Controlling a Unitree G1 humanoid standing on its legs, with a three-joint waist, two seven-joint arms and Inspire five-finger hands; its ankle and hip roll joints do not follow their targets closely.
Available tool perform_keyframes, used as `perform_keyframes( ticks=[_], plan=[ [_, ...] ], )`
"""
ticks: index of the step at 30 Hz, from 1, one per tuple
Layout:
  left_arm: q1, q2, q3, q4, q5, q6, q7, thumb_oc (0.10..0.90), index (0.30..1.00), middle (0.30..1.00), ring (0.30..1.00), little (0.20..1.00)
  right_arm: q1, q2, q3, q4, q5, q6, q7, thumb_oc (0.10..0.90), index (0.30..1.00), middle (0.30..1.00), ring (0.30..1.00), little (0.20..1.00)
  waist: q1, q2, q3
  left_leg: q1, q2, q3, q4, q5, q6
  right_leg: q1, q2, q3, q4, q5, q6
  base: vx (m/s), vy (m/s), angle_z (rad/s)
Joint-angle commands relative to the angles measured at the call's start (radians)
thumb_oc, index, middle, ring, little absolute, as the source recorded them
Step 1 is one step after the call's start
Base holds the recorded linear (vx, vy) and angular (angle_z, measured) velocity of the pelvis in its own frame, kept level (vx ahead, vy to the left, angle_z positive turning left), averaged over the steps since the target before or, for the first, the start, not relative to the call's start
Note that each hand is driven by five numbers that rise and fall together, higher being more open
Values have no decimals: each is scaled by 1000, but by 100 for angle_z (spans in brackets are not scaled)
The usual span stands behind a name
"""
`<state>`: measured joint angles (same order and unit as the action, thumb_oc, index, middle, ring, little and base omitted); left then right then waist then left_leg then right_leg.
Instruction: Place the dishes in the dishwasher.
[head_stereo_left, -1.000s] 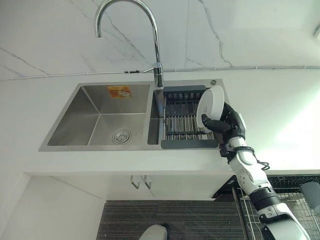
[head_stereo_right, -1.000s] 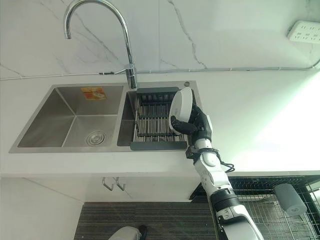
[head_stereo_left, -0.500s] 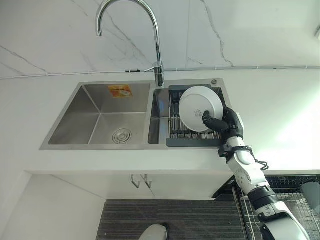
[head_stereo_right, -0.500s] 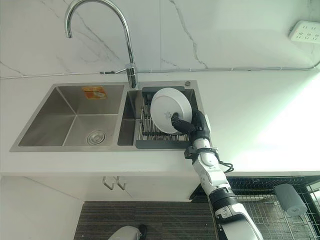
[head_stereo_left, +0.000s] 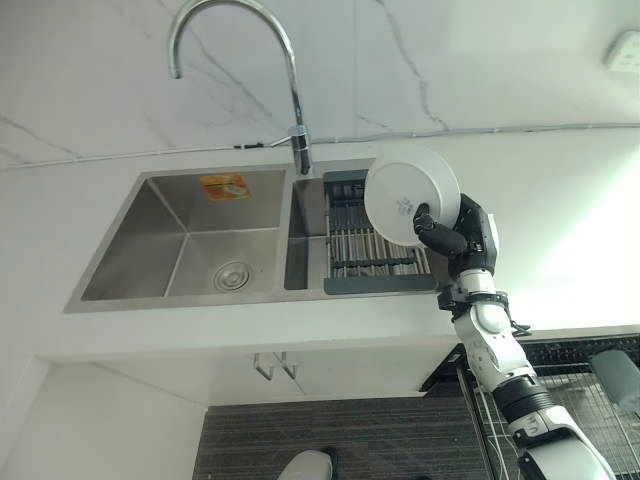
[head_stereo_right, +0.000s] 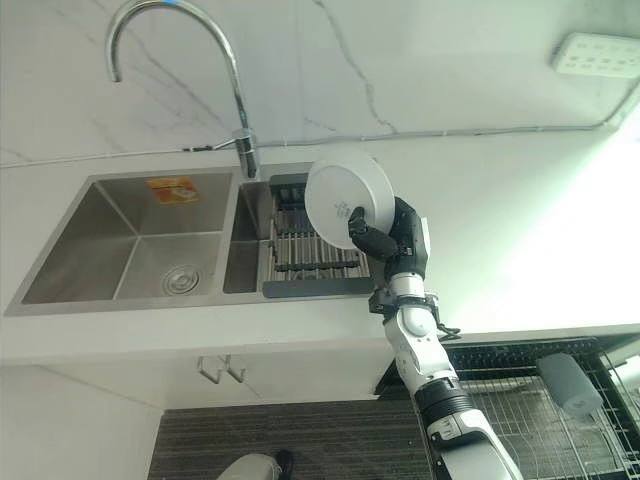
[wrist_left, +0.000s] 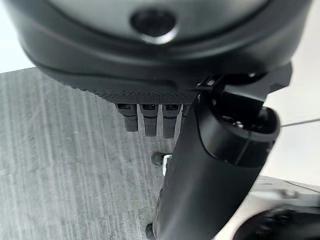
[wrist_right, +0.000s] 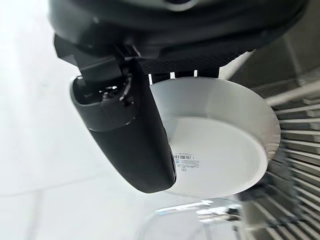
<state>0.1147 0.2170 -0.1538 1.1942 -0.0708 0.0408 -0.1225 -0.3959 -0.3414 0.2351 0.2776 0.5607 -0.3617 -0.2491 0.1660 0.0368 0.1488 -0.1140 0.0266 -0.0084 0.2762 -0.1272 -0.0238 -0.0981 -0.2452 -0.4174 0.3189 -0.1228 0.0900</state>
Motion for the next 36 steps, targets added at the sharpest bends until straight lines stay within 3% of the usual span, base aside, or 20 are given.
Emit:
perform_keyframes(
  ticks=[1,3,11,19,28,36],
  plan=[
    [-2,37,-35,36,19,1,3,800,900,900,900,900,-100,-9,-50,-180,51,-234,23,400,300,300,300,300,-18,-28,-69,-15,24,74,24,-88,-6,33,3,80,-19,-66,69,-132,-107,-56],
    [-24,37,-48,49,21,11,0,800,900,900,900,900,-69,-25,-88,-266,91,-266,22,400,300,300,300,300,-70,-35,-78,0,43,117,24,-94,-9,9,23,128,-19,-61,64,-150,-119,-73],
    [-52,24,-73,57,16,25,8,800,900,900,900,900,34,-68,-200,-382,125,-299,-26,400,300,300,300,300,-165,-43,-77,39,69,168,24,-104,-12,-18,70,237,-19,-54,58,-70,-73,-52],
    [-55,14,-79,40,38,32,-3,800,900,900,900,900,202,-119,-399,-422,263,-287,29,400,300,300,300,300,-269,-42,-67,88,99,239,24,-118,-18,-35,102,318,-19,-44,59,-33,-57,-51],
    [-60,10,-91,-16,27,71,-11,800,900,900,900,900,282,-123,-486,-354,290,-238,76,400,300,300,300,300,-306,-37,-57,105,109,277,24,-119,-24,-44,101,331,-19,-33,61,-8,-13,-39],
    [-42,24,-59,-44,18,94,-31,800,900,900,900,900,299,-123,-458,-272,201,-150,73,400,300,300,300,300,-289,-37,-56,86,92,245,24,-114,-21,-52,101,339,-19,-30,58,2,7,12]
  ],
)
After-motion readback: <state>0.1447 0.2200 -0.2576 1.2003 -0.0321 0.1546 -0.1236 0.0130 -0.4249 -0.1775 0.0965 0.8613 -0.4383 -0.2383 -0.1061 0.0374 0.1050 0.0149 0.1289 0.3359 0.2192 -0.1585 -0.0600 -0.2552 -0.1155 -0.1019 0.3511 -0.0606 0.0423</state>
